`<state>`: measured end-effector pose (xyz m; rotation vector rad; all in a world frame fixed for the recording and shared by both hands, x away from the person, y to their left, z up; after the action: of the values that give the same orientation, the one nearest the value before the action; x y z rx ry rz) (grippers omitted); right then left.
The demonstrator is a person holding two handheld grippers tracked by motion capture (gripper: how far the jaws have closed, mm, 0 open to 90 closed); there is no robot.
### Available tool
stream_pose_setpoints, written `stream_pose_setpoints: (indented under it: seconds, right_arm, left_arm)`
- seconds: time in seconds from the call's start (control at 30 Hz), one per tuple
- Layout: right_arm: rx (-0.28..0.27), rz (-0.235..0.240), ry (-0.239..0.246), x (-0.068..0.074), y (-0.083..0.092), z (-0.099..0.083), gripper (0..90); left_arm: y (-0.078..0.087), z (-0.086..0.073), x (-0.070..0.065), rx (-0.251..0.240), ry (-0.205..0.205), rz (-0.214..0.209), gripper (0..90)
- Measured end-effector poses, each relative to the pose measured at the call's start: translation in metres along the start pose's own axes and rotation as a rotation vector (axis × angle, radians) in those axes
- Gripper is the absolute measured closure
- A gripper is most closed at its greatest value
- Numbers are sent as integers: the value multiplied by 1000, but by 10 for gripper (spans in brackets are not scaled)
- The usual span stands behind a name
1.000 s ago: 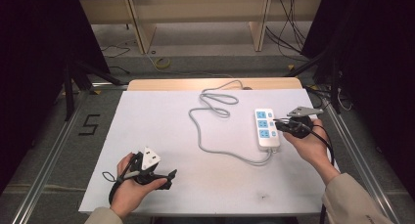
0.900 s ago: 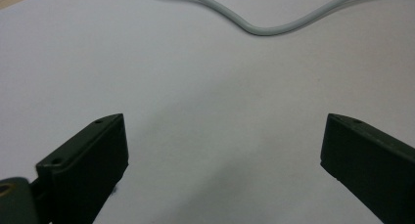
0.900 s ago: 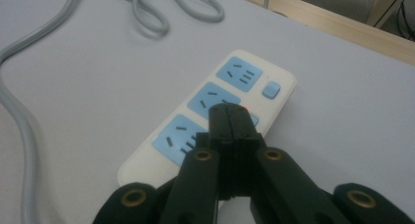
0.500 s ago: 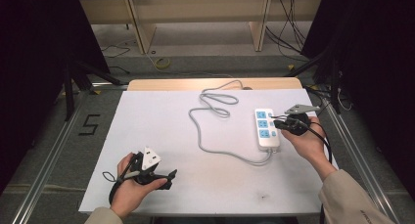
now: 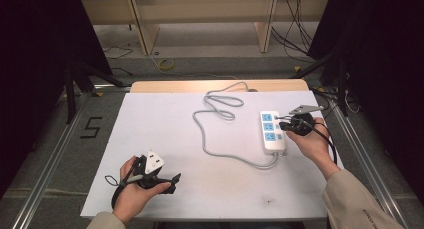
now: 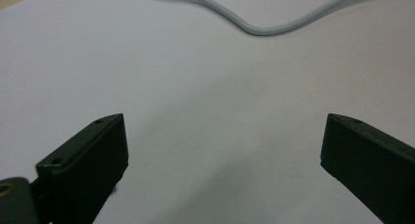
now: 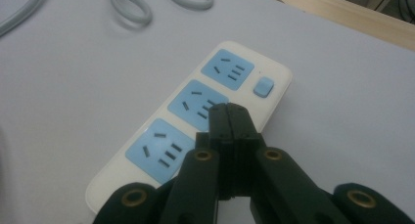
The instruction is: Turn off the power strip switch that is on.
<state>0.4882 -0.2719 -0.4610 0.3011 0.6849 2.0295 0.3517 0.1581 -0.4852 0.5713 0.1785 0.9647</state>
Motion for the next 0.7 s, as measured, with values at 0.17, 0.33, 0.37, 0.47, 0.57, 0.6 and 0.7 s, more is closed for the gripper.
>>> stream_pose_setpoints:
  seconds: [0.17,0.33,0.37,0.47,0.57,0.6,0.7]
  right_arm:
    - [4,-1,-6,-2,-3,2,900]
    - [17,-6,-12,-6,-9,2,900]
    - [17,-6,-12,-6,-9,2,900]
    - [22,-9,-14,-9,-11,2,900]
    - [22,-10,-15,-9,-12,3,900]
    - [22,-10,-14,-9,-12,3,900]
    - [26,-11,-16,-10,-15,4,900]
  left_arm:
    - [0,0,0,1,0,-1,32]
    - [0,0,0,1,0,0,32]
    - [0,0,0,1,0,0,32]
    - [0,0,0,1,0,0,32]
    - [0,0,0,1,-1,0,32]
    - [0,0,0,1,-2,-1,32]
    - [0,0,0,1,-2,-1,32]
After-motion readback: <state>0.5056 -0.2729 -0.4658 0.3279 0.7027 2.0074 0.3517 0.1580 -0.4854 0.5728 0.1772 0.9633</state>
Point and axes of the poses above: each handheld gripper's, and its own axes: y roughly backward along the jaws, z roughly out of its top, x roughly to its left, the point moved 4 cm from there along -y, roughly forward along the jaws, and after that the axes turned 7 degrees about -x, right-handed, at the moved point
